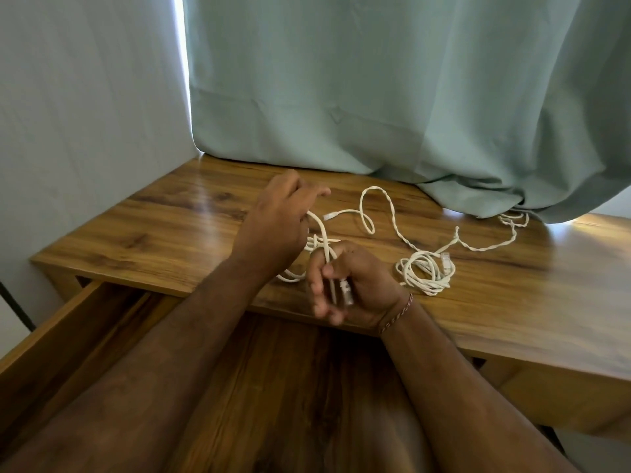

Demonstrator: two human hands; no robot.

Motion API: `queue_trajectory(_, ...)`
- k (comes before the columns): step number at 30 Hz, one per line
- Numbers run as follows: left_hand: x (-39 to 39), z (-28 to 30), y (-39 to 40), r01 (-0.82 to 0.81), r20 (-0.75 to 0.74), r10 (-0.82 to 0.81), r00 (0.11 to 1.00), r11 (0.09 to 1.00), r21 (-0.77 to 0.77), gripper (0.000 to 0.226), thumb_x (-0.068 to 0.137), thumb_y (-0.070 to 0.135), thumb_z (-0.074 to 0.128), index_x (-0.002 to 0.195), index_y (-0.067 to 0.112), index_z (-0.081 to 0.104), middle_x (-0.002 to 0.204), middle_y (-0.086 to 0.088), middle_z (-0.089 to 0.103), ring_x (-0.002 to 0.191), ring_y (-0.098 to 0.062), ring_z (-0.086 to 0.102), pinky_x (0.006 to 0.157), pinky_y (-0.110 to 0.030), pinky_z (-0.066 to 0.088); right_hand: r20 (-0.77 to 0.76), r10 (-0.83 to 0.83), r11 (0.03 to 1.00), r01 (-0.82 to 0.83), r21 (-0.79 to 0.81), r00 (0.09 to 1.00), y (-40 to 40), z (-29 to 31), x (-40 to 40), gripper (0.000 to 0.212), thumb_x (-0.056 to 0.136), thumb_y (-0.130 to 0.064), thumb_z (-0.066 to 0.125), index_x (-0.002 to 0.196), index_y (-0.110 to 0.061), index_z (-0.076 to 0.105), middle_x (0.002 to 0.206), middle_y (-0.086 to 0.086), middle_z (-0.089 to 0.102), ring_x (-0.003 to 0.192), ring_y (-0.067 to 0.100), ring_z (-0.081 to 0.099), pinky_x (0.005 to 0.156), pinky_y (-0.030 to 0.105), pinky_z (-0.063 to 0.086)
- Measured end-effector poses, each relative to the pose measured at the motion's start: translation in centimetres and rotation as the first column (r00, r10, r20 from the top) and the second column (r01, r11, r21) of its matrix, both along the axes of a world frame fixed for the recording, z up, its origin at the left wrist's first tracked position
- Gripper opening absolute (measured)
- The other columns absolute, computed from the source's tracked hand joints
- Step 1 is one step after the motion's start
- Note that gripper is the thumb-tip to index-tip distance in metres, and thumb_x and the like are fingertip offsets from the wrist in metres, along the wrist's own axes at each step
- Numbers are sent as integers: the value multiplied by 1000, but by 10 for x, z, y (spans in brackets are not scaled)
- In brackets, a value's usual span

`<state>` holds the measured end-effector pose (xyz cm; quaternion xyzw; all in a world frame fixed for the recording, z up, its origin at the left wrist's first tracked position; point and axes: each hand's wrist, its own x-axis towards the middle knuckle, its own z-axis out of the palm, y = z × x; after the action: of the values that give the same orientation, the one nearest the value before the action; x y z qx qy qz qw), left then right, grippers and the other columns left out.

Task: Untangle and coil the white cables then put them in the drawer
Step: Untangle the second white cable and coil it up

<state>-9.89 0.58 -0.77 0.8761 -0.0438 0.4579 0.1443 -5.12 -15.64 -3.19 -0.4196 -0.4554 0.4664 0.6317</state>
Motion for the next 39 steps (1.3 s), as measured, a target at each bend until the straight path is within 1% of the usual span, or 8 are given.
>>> queue_trajectory(4, 5, -9, 4, -46, -52, 45, 998, 999, -16, 49, 79, -8, 55, 121, 15, 67, 103, -5, 56, 91, -19, 55, 74, -28, 44, -79, -78, 994, 83, 74, 994, 9, 0, -5, 23, 80, -3, 42, 72, -5, 64, 93, 25, 73, 76, 28, 72, 68, 30, 57)
queue_trajectory(9, 3, -17, 9, -27, -176, 29, 984, 1000, 17, 42, 88, 7, 66, 126, 25, 62, 102, -2, 74, 84, -30, 70, 69, -44, 56, -390, -116, 957, 207, 202, 914, 2, 17, -13, 30, 85, -13, 36, 71, -11, 62, 84, 18, 74, 67, 23, 71, 60, 28, 56)
queue_trajectory(20, 2, -26, -15, -28, -241, 107, 965, 950, 310, 21, 96, 30, 60, 116, 30, 63, 93, 5, 71, 75, -19, 66, 58, -34, 53, -747, -559, 374, 914, 158, 359, -4, 42, 11, 34, 108, -9, 36, 118, 1, 67, 131, 15, 70, 119, 24, 70, 104, 41, 54)
queue_trajectory(26, -3, -20, -15, 105, -104, -76, 992, 945, 309, 25, 101, 41, 51, 110, 29, 71, 82, 5, 73, 69, -23, 69, 52, -38, 52, -27, -1000, -5, 895, 445, 8, 5, 28, -5, 23, 99, -6, 48, 103, -7, 71, 145, -11, 58, 123, 7, 63, 102, 27, 50)
queue_trajectory(29, -4, -14, -5, 4, 14, -9, 1000, 953, 302, 30, 99, 48, 55, 99, 26, 76, 78, 4, 73, 67, -24, 68, 56, -37, 49, 353, -889, 120, 596, 794, -291, 3, 16, -8, 18, 100, 2, 49, 106, 10, 63, 153, -7, 48, 129, -6, 50, 101, 19, 43)
queue_trajectory(32, -6, -10, -2, -134, 128, 104, 986, 958, 253, 15, 84, 38, 70, 80, 24, 72, 73, 5, 67, 70, -26, 62, 70, -38, 39, 485, -750, 164, 584, 795, -450, 4, 5, -3, 14, 101, -3, 52, 102, 3, 64, 137, 21, 62, 125, 24, 59, 96, 32, 47)
queue_trajectory(35, -9, -7, 0, -205, 154, 173, 973, 954, 220, 18, 72, 42, 70, 79, 26, 69, 78, 6, 57, 77, -23, 55, 80, -43, 33, 617, -627, 226, 647, 728, -476, 1, -5, 4, 23, 104, -19, 47, 100, -5, 65, 91, 11, 70, 78, 27, 64, 61, 37, 49)
queue_trajectory(39, -7, -6, 11, -196, 36, 192, 981, 963, 187, 27, 71, 58, 73, 79, 32, 70, 88, 11, 51, 88, -17, 51, 84, -44, 30, 816, -545, 488, 718, 496, -194, -4, -9, 10, 26, 104, -31, 45, 83, -17, 51, 71, -4, 55, 61, 18, 50, 56, 35, 35)
